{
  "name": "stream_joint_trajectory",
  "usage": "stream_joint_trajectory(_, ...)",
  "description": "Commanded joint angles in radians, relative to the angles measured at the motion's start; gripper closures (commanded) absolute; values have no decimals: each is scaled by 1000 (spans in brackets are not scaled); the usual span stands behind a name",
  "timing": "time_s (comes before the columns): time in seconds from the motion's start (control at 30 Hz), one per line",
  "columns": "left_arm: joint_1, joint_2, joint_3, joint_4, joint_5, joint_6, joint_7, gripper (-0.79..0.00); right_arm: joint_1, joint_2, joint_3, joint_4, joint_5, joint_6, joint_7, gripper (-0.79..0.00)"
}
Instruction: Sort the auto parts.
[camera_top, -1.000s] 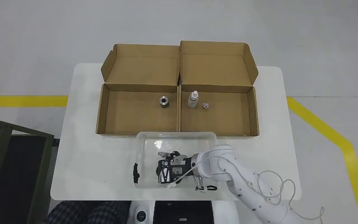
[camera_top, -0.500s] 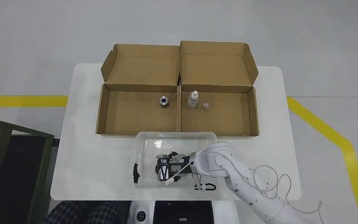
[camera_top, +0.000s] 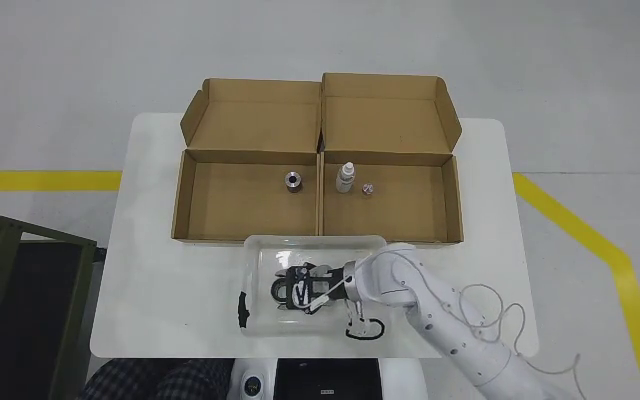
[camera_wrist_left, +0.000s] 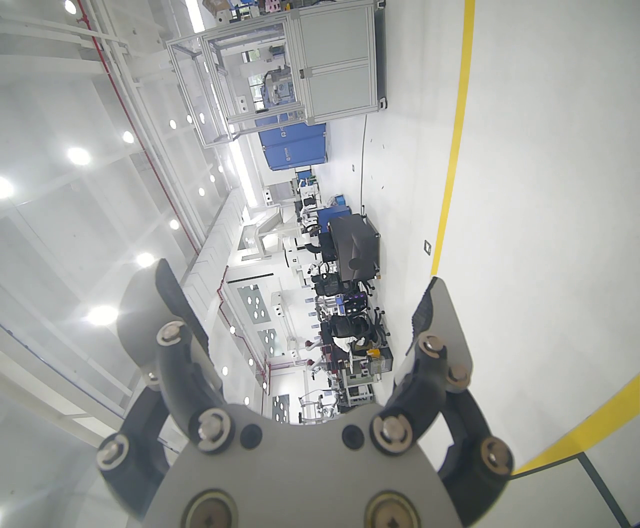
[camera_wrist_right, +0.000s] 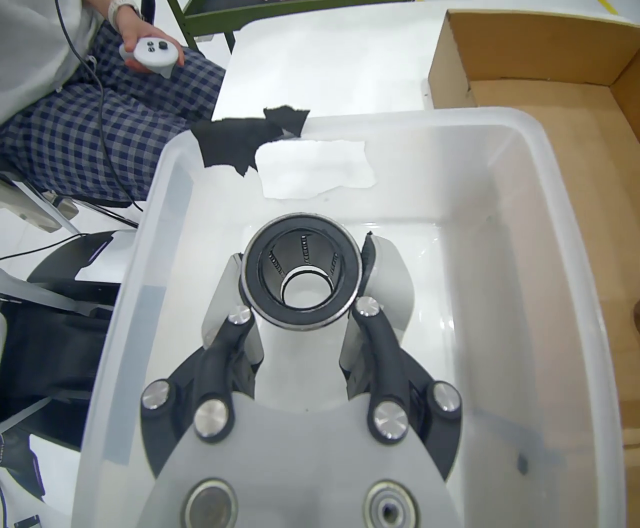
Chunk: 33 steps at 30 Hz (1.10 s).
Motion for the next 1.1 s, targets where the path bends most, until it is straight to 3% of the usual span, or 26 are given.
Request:
stream_joint_trajectory(0.0, 0, 0, 0, 0, 0, 0, 0, -785, 0, 2, 10, 1, 26, 0, -11, 0)
stream_joint_trajectory(0.4, 0, 0, 0, 0, 0, 0, 0, -785, -10, 23, 100, -29, 237, -49, -80, 0)
stream_joint_trajectory(1.07, 0, 0, 0, 0, 0, 0, 0, -785, -43, 49, 233, -22, 626, 29, -140, 0)
